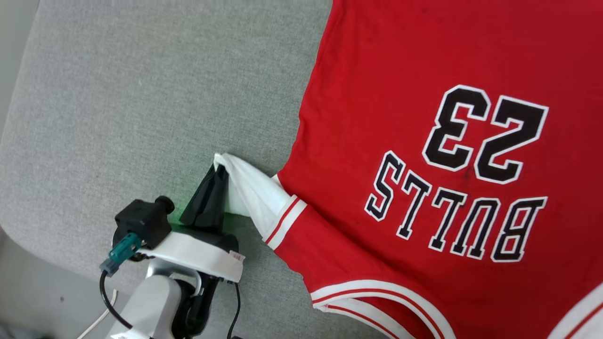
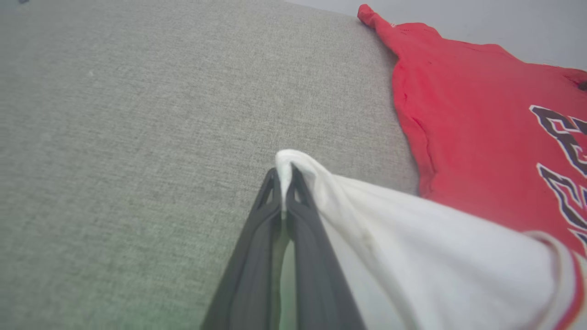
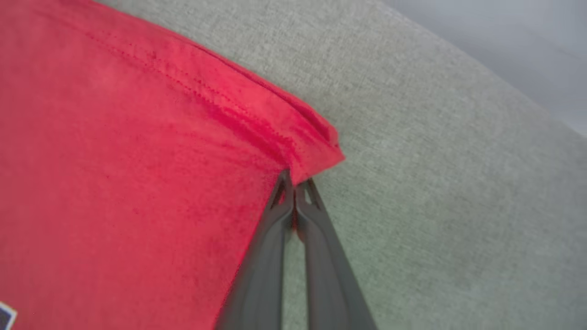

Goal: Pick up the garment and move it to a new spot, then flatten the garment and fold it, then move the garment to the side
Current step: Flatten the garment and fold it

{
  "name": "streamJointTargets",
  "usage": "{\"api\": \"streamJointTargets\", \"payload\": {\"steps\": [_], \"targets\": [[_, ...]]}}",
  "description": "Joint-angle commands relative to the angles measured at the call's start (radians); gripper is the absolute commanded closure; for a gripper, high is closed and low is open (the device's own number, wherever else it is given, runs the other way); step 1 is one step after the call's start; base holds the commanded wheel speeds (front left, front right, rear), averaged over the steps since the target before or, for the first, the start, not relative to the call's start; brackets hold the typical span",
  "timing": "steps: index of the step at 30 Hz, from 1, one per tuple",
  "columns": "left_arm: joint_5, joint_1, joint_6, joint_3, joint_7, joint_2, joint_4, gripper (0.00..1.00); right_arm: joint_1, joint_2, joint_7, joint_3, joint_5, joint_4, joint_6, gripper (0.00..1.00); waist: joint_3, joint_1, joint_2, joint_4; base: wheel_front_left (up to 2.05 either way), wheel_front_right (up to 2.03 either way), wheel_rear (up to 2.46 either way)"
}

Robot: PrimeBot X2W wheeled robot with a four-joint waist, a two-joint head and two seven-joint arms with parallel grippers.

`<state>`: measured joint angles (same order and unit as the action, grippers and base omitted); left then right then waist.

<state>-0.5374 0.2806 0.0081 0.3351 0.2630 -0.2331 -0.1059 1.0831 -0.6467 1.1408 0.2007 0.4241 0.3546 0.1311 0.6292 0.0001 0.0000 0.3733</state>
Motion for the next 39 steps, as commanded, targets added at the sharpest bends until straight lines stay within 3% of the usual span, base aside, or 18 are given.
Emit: {"api": "streamJointTargets", "payload": {"steps": [1, 11, 22, 32, 39], "targets": [[0.011, -0.021, -0.006, -0.014, 0.002, 0.003, -0.008, 1.00, -0.019, 0.005, -0.035, 0.005, 0.016, 0.002, -0.001, 1.00, -0.046, -0.0001, 0.0000, -0.025, 0.00, 0.00, 0.00], [0.016, -0.131, 0.017, -0.069, 0.002, -0.029, -0.019, 1.00, -0.202, -0.070, -0.188, 0.081, 0.161, -0.080, -0.001, 1.00, -0.240, -0.0001, 0.0000, -0.119, 0.00, 0.00, 0.00], [-0.009, -0.268, 0.061, -0.106, -0.014, -0.072, 0.003, 1.00, -0.681, -0.206, -0.288, 0.037, 0.292, -0.237, -0.001, 1.00, -0.404, -0.0001, 0.0000, -0.207, 0.00, 0.00, 0.00], [-0.023, -0.329, 0.081, -0.121, -0.031, -0.097, 0.032, 1.00, -1.138, -0.179, -0.311, -0.019, 0.342, -0.254, -0.001, 1.00, -0.461, -0.0001, 0.0000, -0.247, 0.00, 0.00, 0.00], [-0.028, -0.334, 0.088, -0.123, -0.036, -0.105, 0.039, 1.00, -1.285, -0.101, -0.331, -0.054, 0.343, -0.246, -0.001, 0.99, -0.466, -0.0001, 0.0000, -0.256, 0.00, 0.00, 0.00]]}}
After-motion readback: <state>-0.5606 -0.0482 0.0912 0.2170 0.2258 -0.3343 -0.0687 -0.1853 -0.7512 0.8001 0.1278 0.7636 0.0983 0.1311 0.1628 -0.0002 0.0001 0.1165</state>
